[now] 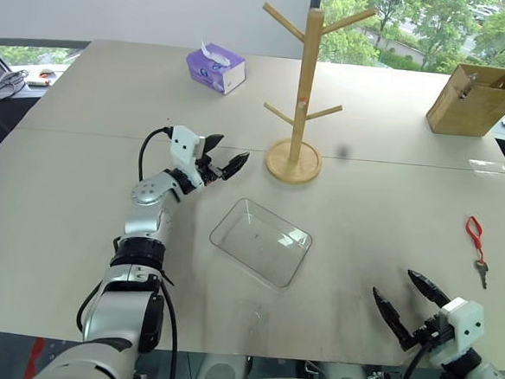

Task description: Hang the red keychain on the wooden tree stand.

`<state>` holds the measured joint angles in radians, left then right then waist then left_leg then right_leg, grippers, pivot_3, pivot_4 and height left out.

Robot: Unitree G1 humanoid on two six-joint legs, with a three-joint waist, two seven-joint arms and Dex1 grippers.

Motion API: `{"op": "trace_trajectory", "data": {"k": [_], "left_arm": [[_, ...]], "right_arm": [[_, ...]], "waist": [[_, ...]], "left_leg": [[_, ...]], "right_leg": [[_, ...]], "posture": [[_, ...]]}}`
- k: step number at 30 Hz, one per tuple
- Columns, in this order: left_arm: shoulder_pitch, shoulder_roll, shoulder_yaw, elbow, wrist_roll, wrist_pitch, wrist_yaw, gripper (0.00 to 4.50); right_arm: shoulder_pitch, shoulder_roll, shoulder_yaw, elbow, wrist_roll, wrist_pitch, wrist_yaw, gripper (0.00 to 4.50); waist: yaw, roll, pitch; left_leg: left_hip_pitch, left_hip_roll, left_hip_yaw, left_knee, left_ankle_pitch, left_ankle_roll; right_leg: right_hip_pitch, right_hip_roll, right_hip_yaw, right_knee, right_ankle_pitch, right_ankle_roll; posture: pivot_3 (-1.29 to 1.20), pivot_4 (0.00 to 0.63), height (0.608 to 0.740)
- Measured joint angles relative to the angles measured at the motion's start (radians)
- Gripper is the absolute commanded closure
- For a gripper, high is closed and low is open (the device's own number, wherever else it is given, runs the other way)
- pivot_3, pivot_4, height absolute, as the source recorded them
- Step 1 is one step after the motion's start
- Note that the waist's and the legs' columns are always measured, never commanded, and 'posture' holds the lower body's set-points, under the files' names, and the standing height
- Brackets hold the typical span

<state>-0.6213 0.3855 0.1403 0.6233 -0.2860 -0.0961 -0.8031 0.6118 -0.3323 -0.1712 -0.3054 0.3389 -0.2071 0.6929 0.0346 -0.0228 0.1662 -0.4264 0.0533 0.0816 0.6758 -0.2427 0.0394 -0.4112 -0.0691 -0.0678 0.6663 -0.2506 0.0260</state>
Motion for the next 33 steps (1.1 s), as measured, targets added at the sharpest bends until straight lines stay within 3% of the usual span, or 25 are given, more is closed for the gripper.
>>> {"op": "trace_trajectory", "data": {"k": [24,28,29,30,33], "left_arm": [[0.034,0.002,0.012,-0.031,-0.026,0.002,-0.039,0.11],[0.045,0.002,0.016,-0.103,-0.058,0.024,-0.071,0.11],[0.055,0.002,0.016,-0.150,-0.080,0.046,-0.087,0.11],[0.108,0.009,0.005,-0.315,-0.134,0.113,-0.125,0.11],[0.169,0.032,-0.006,-0.436,-0.165,0.158,-0.157,0.11]], "right_arm": [[-0.056,-0.007,-0.002,0.001,0.022,0.011,-0.011,0.00],[-0.094,0.008,-0.024,0.000,0.067,0.047,-0.055,0.00],[-0.117,0.012,-0.053,0.000,0.101,0.071,-0.085,0.00],[-0.174,0.003,-0.108,-0.005,0.166,0.121,-0.131,0.00],[-0.212,-0.012,-0.120,-0.044,0.188,0.156,-0.144,0.00]], "waist": [[0.000,0.000,0.000],[0.000,0.000,0.000],[-0.001,0.000,0.000],[-0.009,0.000,0.000],[-0.018,0.002,-0.001]], "left_leg": [[0.000,0.000,0.000,0.002,0.000,0.000],[0.000,0.001,0.000,0.003,0.000,-0.001],[0.000,0.001,0.000,0.004,0.001,-0.002],[0.000,0.001,0.001,0.005,0.001,-0.002],[0.001,0.001,0.000,0.005,0.001,-0.002]], "right_leg": [[0.000,0.000,0.000,0.002,0.000,0.000],[0.000,0.000,0.000,0.003,0.000,0.000],[0.000,0.000,0.001,0.004,0.000,0.000],[0.000,-0.001,0.002,0.005,0.000,0.000],[0.000,0.000,0.003,0.006,0.000,-0.001]], "posture": [[0.00,0.150,0.740],[0.00,0.150,0.740],[0.00,0.150,0.740],[0.00,0.150,0.740],[0.00,0.150,0.740]]}}
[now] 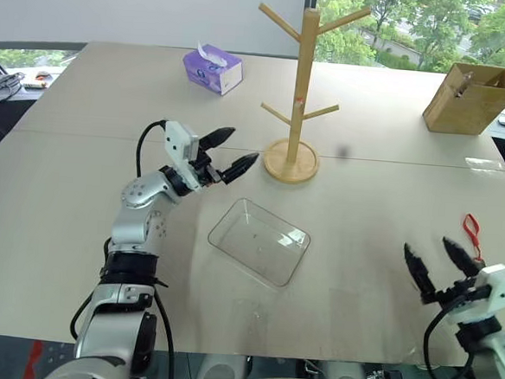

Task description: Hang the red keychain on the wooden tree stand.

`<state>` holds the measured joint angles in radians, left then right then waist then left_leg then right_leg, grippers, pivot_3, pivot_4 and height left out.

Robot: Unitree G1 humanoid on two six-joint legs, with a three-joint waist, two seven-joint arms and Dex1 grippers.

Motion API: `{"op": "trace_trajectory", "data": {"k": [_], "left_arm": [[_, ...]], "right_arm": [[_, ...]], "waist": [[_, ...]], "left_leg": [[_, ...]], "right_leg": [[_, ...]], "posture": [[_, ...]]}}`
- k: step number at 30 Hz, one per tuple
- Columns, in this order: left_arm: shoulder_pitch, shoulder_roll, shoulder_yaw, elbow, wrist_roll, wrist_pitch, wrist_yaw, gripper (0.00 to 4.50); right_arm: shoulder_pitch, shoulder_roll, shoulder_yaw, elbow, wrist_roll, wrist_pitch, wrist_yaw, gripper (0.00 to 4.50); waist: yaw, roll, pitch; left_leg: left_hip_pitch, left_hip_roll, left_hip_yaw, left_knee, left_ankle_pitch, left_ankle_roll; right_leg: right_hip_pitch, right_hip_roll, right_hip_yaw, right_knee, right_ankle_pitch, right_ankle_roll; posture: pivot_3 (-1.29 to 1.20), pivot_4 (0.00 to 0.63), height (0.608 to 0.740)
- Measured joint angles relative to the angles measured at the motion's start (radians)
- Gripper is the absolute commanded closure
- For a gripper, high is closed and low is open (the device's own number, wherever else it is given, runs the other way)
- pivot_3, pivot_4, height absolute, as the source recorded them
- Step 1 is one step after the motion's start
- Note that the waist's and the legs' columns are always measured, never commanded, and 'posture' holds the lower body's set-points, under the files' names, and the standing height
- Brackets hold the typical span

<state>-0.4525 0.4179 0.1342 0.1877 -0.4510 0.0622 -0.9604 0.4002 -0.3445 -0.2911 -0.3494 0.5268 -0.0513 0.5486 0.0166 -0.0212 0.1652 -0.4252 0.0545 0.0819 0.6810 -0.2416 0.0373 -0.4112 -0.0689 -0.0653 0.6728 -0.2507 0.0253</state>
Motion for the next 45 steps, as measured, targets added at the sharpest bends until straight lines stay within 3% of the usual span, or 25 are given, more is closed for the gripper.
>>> {"op": "trace_trajectory", "data": {"k": [6,13,18,24,32,37,41,45], "left_arm": [[0.129,0.049,0.027,-0.065,-0.008,0.036,0.020,0.11],[0.250,0.041,0.054,-0.235,-0.007,0.107,0.166,0.11],[0.347,-0.018,0.075,-0.354,-0.002,0.202,0.363,0.11],[0.503,-0.136,0.048,-0.634,-0.009,0.377,0.604,0.11],[0.534,-0.198,0.029,-0.920,-0.044,0.618,0.849,0.11],[0.575,-0.045,0.024,-1.004,-0.086,0.680,0.755,0.11],[0.505,0.170,0.118,-0.921,-0.117,0.767,0.661,0.11],[0.449,0.203,0.129,-0.912,-0.134,0.849,0.662,0.11]], "right_arm": [[-0.061,-0.052,0.016,-0.027,0.009,0.099,0.002,0.00],[-0.122,-0.290,0.060,-0.078,0.083,0.219,0.256,0.00],[-0.125,-0.410,0.067,0.001,0.063,0.148,0.499,0.00],[-0.220,-0.458,0.058,0.253,0.040,-0.006,0.764,0.00],[-0.322,-0.461,0.096,0.479,-0.034,-0.153,0.903,0.00],[-0.375,-0.442,0.117,0.515,-0.045,-0.166,0.905,0.00],[-0.407,-0.427,0.127,0.527,-0.051,-0.172,0.904,0.00],[-0.408,-0.417,0.128,0.526,-0.053,-0.173,0.903,0.00]], "waist": [[-0.001,0.002,-0.001],[-0.001,0.002,-0.001],[0.000,0.001,-0.001],[-0.001,0.001,-0.001],[-0.002,0.002,-0.001],[-0.001,0.004,-0.002],[0.001,0.004,-0.001],[0.000,0.004,-0.001]], "left_leg": [[0.003,0.000,0.002,-0.001,-0.002,0.004],[0.006,0.000,0.003,-0.001,-0.003,0.005],[0.007,0.000,0.002,-0.001,-0.003,0.005],[0.009,0.000,0.002,-0.001,-0.003,0.006],[0.010,0.000,0.002,-0.001,-0.003,0.005],[0.011,0.000,0.002,-0.001,-0.003,0.005],[0.011,0.000,0.001,-0.001,-0.003,0.005],[0.010,-0.001,0.003,-0.001,-0.003,0.005]], "right_leg": [[0.001,0.000,0.003,0.001,0.000,0.000],[0.003,0.000,0.003,0.001,0.000,0.000],[0.005,-0.001,0.003,0.000,0.000,0.000],[0.007,-0.001,0.004,-0.001,0.000,0.000],[0.008,0.000,0.007,-0.001,0.000,0.000],[0.008,0.001,0.006,-0.001,0.000,0.000],[0.008,0.001,0.004,-0.001,0.000,0.000],[0.008,0.000,0.005,-0.002,0.000,0.000]], "posture": [[0.00,0.150,0.740],[0.00,0.150,0.740],[0.00,0.150,0.740],[0.00,0.150,0.740],[0.00,0.150,0.740],[0.00,0.150,0.740],[0.00,0.150,0.740],[0.00,0.150,0.740]]}}
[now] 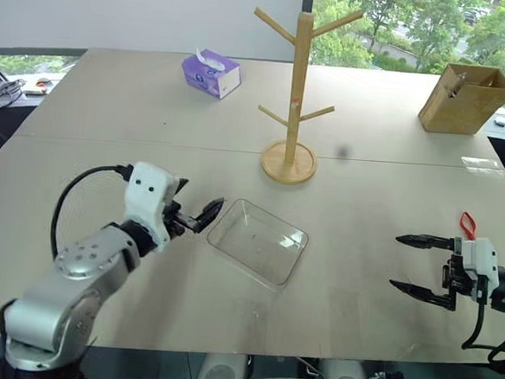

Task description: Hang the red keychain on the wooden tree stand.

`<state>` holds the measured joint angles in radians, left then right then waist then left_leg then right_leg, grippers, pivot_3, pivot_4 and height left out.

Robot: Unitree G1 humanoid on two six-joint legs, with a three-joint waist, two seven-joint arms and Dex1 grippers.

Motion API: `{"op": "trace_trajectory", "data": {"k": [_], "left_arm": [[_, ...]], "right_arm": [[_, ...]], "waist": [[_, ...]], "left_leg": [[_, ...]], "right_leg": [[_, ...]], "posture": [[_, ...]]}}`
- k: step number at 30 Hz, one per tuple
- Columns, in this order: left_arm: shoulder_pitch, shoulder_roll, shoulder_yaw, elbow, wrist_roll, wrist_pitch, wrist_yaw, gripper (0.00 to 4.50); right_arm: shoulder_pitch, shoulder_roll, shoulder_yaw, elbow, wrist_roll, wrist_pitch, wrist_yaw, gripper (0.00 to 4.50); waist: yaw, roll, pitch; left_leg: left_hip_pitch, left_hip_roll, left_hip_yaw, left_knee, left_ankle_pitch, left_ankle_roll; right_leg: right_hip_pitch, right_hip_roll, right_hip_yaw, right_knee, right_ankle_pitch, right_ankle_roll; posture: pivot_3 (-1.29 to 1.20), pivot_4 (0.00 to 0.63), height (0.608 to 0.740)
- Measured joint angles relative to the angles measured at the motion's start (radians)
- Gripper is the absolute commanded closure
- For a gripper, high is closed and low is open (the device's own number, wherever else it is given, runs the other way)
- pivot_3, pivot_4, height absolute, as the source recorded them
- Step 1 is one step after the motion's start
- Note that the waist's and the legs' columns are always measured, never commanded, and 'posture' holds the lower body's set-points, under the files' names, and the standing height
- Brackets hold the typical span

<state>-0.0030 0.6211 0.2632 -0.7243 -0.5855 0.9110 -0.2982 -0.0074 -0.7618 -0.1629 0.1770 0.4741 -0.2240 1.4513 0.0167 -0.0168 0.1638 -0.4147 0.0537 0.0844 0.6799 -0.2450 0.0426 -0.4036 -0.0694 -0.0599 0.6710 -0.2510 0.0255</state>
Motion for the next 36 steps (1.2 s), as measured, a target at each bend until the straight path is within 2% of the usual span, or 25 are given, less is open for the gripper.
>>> {"op": "trace_trajectory", "data": {"k": [5,19,36], "left_arm": [[-0.061,0.029,-0.073,0.000,-0.009,0.106,-0.003,0.11],[-0.081,0.097,-0.081,-0.001,-0.028,0.220,-0.053,0.11],[-0.268,0.089,-0.197,0.019,-0.034,0.414,-0.019,0.11]], "right_arm": [[0.013,0.025,-0.001,-0.015,0.000,-0.003,-0.018,0.00],[0.059,0.027,-0.001,-0.091,0.023,-0.001,-0.018,0.00],[0.087,0.054,-0.002,-0.124,0.022,-0.001,-0.066,0.00]], "waist": [[-0.002,0.000,0.000],[-0.002,0.000,0.000],[-0.002,0.000,0.000]], "left_leg": [[0.000,0.000,0.000,-0.001,0.000,0.000],[0.000,0.000,0.000,-0.002,0.000,0.000],[0.000,0.000,0.000,-0.003,0.000,0.000]], "right_leg": [[0.000,0.000,0.000,0.000,0.000,0.000],[0.000,0.000,0.000,0.000,0.000,0.000],[0.000,0.000,0.000,0.000,0.000,0.000]], "posture": [[0.00,0.150,0.740],[0.00,0.150,0.740],[0.00,0.150,0.740]]}}
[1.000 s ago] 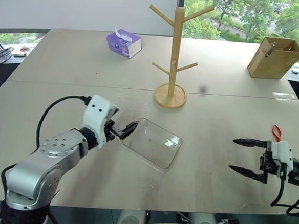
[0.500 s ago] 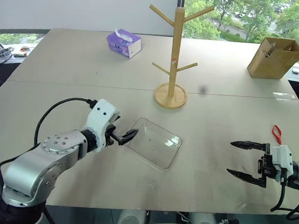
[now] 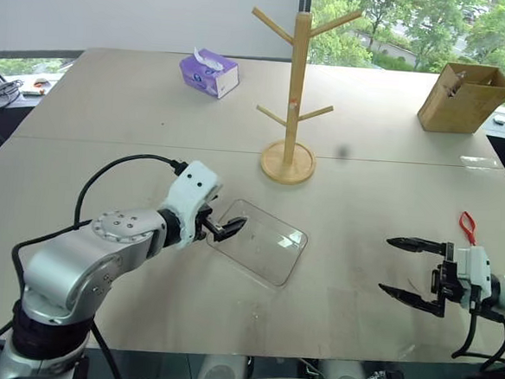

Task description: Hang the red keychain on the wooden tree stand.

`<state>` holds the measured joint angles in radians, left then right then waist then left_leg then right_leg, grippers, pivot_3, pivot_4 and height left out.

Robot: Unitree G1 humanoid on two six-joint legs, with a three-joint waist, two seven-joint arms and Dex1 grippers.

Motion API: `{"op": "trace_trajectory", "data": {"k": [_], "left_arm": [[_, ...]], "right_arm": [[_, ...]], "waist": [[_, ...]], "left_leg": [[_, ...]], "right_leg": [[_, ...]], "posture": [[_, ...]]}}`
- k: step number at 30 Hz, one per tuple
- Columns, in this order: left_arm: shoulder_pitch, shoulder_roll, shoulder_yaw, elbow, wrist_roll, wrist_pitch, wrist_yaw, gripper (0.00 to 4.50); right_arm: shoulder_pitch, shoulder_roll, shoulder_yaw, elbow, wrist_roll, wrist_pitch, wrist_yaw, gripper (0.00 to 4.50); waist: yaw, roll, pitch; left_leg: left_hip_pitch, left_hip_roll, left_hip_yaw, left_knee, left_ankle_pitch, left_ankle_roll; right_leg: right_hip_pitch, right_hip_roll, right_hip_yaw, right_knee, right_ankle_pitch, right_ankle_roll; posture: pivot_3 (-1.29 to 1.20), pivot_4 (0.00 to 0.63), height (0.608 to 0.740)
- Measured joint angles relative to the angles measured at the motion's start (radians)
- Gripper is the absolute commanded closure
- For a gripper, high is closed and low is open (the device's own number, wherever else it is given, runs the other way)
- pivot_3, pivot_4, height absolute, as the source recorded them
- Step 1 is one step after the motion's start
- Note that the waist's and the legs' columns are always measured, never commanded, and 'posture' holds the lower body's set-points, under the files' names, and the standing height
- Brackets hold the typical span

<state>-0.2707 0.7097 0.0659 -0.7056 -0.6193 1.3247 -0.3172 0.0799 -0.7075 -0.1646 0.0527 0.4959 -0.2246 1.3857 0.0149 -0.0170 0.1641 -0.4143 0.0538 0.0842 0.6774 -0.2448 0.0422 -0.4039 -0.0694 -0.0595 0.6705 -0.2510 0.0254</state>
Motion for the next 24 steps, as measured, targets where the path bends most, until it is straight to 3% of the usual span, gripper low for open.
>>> {"op": "trace_trajectory", "data": {"k": [4,5,7,11,14,15,24], "left_arm": [[-0.007,0.000,-0.001,0.024,0.009,0.026,0.000,0.11],[-0.007,0.000,-0.001,0.024,0.010,0.028,0.000,0.34],[-0.007,-0.002,-0.002,0.024,0.010,0.030,-0.001,0.97],[-0.012,-0.027,-0.002,0.024,0.010,0.035,-0.001,3.16],[-0.020,-0.028,-0.002,0.024,0.011,0.035,-0.001,4.19],[-0.021,-0.028,-0.002,0.024,0.012,0.035,-0.001,4.36],[-0.021,-0.029,-0.001,0.023,0.020,0.036,-0.003,4.36]], "right_arm": [[0.017,0.001,0.000,-0.016,0.000,0.000,-0.019,0.00],[0.018,0.001,0.000,-0.016,0.000,0.000,-0.021,0.00],[0.023,0.001,-0.001,-0.018,0.000,0.000,-0.025,0.00],[0.035,0.001,-0.001,-0.033,0.000,0.000,-0.039,0.00],[0.039,0.001,-0.001,-0.034,0.001,0.000,-0.041,0.00],[0.041,0.001,-0.001,-0.034,0.001,0.000,-0.042,0.00],[0.044,0.001,-0.002,-0.034,0.001,0.000,-0.042,0.00]], "waist": [[0.000,0.000,0.000],[0.000,0.000,0.000],[0.000,0.000,0.000],[0.000,0.000,0.000],[0.000,0.000,0.000],[0.000,0.000,0.000],[0.000,0.000,0.000]], "left_leg": [[0.000,0.000,0.000,0.000,0.000,0.000],[0.000,0.000,0.000,0.000,0.000,0.000],[0.000,0.000,0.000,0.000,0.000,0.000],[0.000,0.000,0.000,0.000,0.000,0.000],[0.000,0.000,0.000,0.000,0.000,0.000],[0.000,0.000,0.000,-0.001,0.000,0.000],[0.000,0.000,0.000,-0.001,0.000,0.000]], "right_leg": [[0.000,0.000,0.000,0.000,0.000,0.000],[0.000,0.000,0.000,0.000,0.000,0.000],[0.000,0.000,0.000,0.000,0.000,0.000],[0.000,0.000,0.002,0.000,0.000,0.000],[0.000,0.000,0.002,0.000,0.000,0.000],[0.000,0.000,0.002,0.000,0.000,0.000],[0.000,0.000,0.002,-0.001,0.000,0.000]], "posture": [[0.00,0.150,0.740],[0.00,0.150,0.740],[0.00,0.150,0.740],[0.00,0.150,0.740],[0.00,0.150,0.740],[0.00,0.150,0.740],[0.00,0.150,0.740]]}}
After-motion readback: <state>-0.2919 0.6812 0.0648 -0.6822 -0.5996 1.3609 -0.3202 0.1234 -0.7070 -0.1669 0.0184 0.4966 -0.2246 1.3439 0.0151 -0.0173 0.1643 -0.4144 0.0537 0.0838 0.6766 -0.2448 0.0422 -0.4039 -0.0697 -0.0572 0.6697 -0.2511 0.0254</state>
